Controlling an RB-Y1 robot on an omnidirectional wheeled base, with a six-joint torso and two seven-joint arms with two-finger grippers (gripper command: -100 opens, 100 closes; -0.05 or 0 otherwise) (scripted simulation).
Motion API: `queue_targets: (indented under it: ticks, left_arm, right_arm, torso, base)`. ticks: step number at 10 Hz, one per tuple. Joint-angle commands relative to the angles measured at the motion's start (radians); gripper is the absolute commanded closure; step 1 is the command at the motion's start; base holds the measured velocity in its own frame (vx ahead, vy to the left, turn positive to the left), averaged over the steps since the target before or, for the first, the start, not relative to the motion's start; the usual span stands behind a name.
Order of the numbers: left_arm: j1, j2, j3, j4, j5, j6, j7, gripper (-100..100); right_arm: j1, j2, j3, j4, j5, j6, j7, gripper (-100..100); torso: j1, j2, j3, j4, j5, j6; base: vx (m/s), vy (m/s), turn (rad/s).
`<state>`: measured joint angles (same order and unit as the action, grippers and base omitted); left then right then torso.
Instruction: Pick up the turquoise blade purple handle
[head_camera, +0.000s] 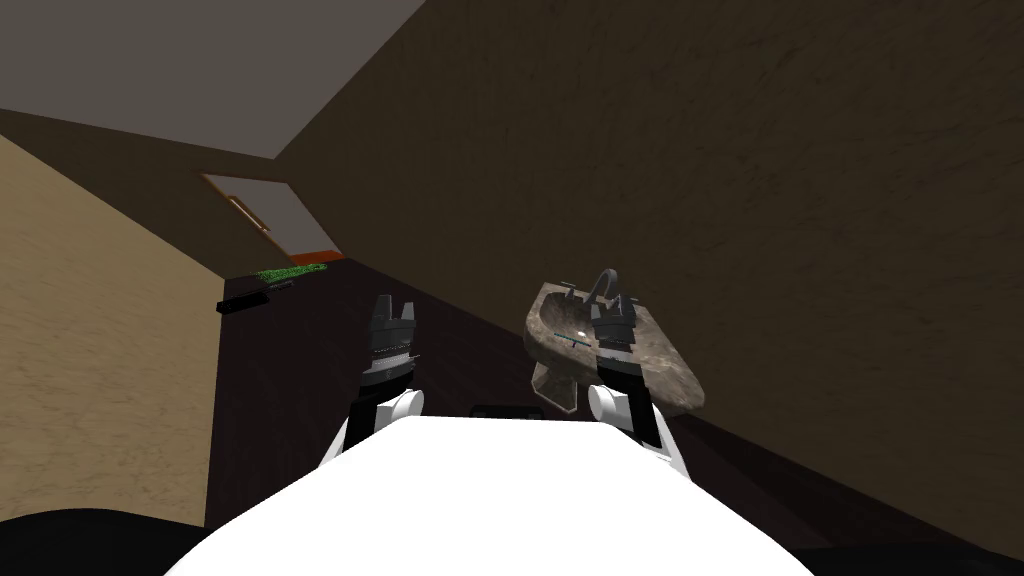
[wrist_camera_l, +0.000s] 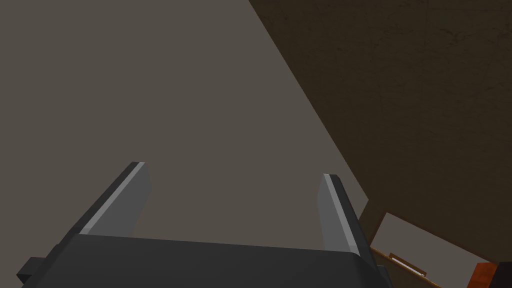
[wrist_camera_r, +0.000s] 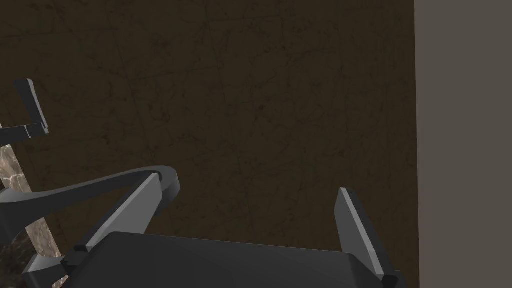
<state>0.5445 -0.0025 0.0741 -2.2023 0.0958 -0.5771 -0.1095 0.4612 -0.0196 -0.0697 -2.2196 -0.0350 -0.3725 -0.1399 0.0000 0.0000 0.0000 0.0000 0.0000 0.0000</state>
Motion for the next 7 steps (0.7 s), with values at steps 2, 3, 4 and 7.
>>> queue_targets:
  ticks: [2, 3, 4, 7]
  left_arm:
    - [0.000, 0.000, 0.000, 0.000, 0.000, 0.000, 0.000, 0]
    - [0.000, 0.000, 0.000, 0.000, 0.000, 0.000, 0.000, 0]
    - [0.000, 0.000, 0.000, 0.000, 0.000, 0.000, 0.000, 0]
    - [0.000, 0.000, 0.000, 0.000, 0.000, 0.000, 0.000, 0]
  right_arm:
    - [0.009, -0.057, 0.001, -0.004, -0.006, 0.014, 0.005, -100]
    - [0.016, -0.087, 0.001, -0.007, -0.009, 0.022, 0.008, -100]
    - [0.024, -0.118, 0.001, -0.011, -0.015, 0.032, 0.012, -100]
    - [0.044, -0.197, -0.001, -0.021, -0.028, 0.056, 0.020, -100]
  torso:
    - [0.000, 0.000, 0.000, 0.000, 0.000, 0.000]
    - [0.000, -0.001, 0.000, 0.000, 0.000, 0.000]
    - [0.000, -0.001, -0.001, 0.000, 0.000, 0.000]
    - [0.001, -0.003, -0.002, -0.001, 0.000, 0.000]
  base:
    - [0.010, 0.005, 0.007]
    - [0.025, 0.007, 0.011]
    - [0.033, 0.008, 0.015]
    - [0.043, 0.012, 0.016]
